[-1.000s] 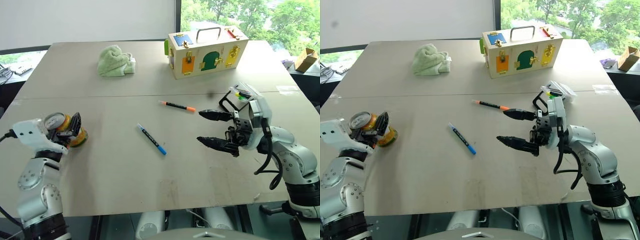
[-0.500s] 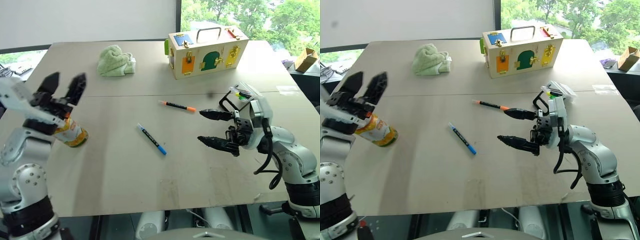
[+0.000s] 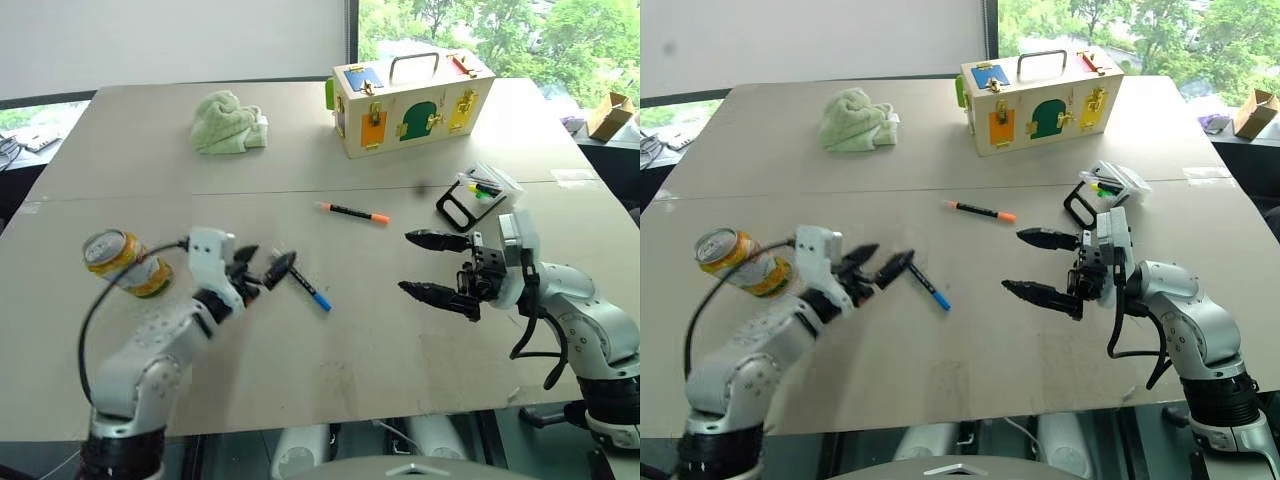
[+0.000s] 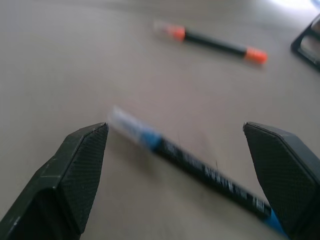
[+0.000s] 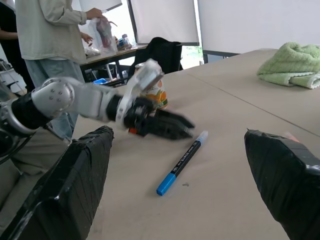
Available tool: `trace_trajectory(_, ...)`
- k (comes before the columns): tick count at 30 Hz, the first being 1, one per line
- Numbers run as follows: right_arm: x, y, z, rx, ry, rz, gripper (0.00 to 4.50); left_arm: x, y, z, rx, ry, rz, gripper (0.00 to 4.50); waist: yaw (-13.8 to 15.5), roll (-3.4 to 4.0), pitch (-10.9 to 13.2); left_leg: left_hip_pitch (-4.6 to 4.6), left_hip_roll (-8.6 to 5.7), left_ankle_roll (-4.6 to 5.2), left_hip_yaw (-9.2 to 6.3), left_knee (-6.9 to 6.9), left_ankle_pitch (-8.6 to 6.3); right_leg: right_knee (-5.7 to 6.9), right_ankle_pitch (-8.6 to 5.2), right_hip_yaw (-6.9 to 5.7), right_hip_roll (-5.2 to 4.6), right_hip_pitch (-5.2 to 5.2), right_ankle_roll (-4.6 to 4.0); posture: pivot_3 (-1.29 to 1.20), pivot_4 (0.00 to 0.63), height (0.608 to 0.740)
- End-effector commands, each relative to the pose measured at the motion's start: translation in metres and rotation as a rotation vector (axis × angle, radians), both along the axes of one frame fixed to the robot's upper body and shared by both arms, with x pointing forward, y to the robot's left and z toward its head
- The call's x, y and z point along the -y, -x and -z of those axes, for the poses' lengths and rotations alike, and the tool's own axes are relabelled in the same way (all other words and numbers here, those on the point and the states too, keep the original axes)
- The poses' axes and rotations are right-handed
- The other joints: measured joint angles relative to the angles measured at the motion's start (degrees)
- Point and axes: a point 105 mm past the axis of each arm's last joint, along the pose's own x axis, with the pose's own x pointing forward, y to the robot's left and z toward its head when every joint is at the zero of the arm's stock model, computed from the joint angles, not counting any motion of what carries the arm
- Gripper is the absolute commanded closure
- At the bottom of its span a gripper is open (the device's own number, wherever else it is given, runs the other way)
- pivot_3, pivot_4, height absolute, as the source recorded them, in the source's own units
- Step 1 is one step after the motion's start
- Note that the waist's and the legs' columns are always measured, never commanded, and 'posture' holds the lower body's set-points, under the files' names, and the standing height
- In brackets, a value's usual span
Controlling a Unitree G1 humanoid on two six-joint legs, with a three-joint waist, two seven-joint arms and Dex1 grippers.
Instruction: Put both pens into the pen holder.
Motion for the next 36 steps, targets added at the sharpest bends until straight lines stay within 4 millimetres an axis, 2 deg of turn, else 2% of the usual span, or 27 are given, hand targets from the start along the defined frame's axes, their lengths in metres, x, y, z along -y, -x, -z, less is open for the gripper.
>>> trace_trajectory(1,0.001,0.005,-0.015,0.051,-0.015,-0.007,0.00,0.017,0.006,-0.001,-0.005,-0.046,0.024,0.04,0.3,0.09,-0.1,0.03,0.00,-0.01,-0.01,-0.03,0.01,0.00,0.00,-0.02,0.00,0.02,0.00,0.00,0.150,0.740)
trace_trajectory(5,0.001,0.007,-0.013,0.043,-0.006,-0.008,0.00,0.030,-0.002,-0.003,-0.009,-0.020,0.036,0.04,0.4,0.17,-0.1,0.04,0.00,0.01,-0.02,0.00,0.00,0.01,0.01,-0.05,-0.01,0.08,0.00,0.00,0.150,0.740)
trace_trajectory(10,0.000,0.007,-0.016,0.046,-0.005,-0.005,0.00,0.034,0.003,0.025,-0.165,-0.217,0.049,0.04,0.2,0.28,-0.2,0.06,-0.01,0.01,-0.02,0.01,0.00,0.03,0.01,-0.03,0.05,0.09,0.01,0.00,0.150,0.740)
trace_trajectory(13,0.002,0.007,-0.016,0.047,0.000,-0.001,0.00,0.032,0.002,0.028,-0.184,-0.277,0.007,0.04,0.2,0.38,-0.3,0.09,-0.01,0.01,-0.02,0.00,0.00,0.04,0.00,-0.02,0.06,0.12,0.01,0.00,0.150,0.740)
trace_trajectory(19,0.002,0.009,-0.016,0.038,0.001,0.000,0.00,0.005,0.005,0.046,-0.325,-0.331,-0.174,0.04,0.0,0.54,-0.5,0.18,-0.01,0.01,-0.01,0.00,0.00,0.07,0.00,0.02,0.08,0.16,0.01,0.00,0.150,0.740)
trace_trajectory(24,0.001,0.010,-0.014,0.032,0.007,-0.005,0.00,-0.002,0.009,0.054,-0.347,-0.352,-0.211,2.31,-0.8,0.64,-0.6,1.21,0.00,0.23,0.12,-0.46,-0.13,-0.19,-0.02,0.19,0.12,0.98,-0.02,0.00,0.150,0.740)
trace_trajectory(25,0.002,0.010,-0.014,0.033,0.008,-0.005,0.00,-0.002,0.010,0.056,-0.355,-0.349,-0.216,2.88,-0.9,0.71,-0.7,1.27,0.00,0.23,0.12,-0.47,-0.14,-0.21,-0.03,0.20,0.12,1.03,-0.02,0.00,0.150,0.740)
trace_trajectory(29,0.004,0.008,-0.013,0.037,0.019,0.002,0.00,-0.005,0.011,0.056,-0.353,-0.344,-0.238,4.44,-0.9,1.00,-1.3,1.29,0.00,0.23,0.13,-0.47,-0.14,-0.21,-0.02,0.21,0.09,1.05,-0.02,0.00,0.150,0.740)
trace_trajectory(34,0.008,0.006,-0.003,0.045,0.088,0.014,0.00,-0.009,0.008,0.052,-0.338,-0.322,-0.255,4.48,-0.8,1.05,-1.4,1.27,0.00,0.24,0.13,-0.47,-0.15,-0.23,-0.03,0.22,0.05,1.04,-0.03,0.00,0.150,0.740)
trace_trajectory(36,0.012,0.007,0.008,0.068,0.184,0.004,0.00,-0.010,0.007,0.051,-0.337,-0.317,-0.255,4.48,-0.8,1.05,-1.4,1.26,0.00,0.24,0.14,-0.48,-0.15,-0.25,-0.03,0.22,0.04,1.03,-0.03,0.00,0.150,0.740)
